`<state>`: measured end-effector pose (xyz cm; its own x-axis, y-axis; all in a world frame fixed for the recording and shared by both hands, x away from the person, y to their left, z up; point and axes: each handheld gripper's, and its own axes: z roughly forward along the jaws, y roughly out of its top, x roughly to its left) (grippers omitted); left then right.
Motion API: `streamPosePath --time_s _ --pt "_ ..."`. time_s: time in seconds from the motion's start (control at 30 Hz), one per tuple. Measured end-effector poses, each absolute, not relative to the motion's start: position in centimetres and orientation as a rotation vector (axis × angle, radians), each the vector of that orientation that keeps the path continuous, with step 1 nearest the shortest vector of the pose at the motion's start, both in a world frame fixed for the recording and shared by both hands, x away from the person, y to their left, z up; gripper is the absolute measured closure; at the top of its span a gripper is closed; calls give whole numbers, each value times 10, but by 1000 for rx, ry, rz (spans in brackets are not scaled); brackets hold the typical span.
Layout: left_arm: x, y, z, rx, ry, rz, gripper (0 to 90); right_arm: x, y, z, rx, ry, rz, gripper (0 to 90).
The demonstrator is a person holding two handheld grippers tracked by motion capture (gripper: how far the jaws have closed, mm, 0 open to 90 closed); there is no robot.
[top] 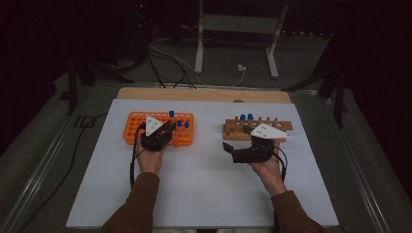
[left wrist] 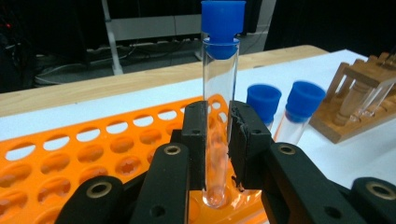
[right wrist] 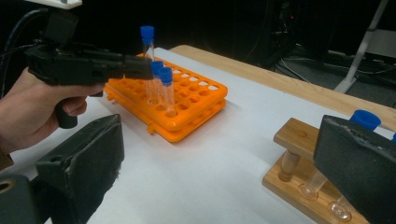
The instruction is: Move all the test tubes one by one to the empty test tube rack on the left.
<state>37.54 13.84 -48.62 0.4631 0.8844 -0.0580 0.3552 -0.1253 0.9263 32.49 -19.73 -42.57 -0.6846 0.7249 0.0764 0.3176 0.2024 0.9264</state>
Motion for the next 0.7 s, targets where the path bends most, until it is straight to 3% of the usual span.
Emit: streamPosePath --time_s 0.7 --pt "374 139 -502 1768 1071 632 781 324 -204 -431 990 2106 1481 20"
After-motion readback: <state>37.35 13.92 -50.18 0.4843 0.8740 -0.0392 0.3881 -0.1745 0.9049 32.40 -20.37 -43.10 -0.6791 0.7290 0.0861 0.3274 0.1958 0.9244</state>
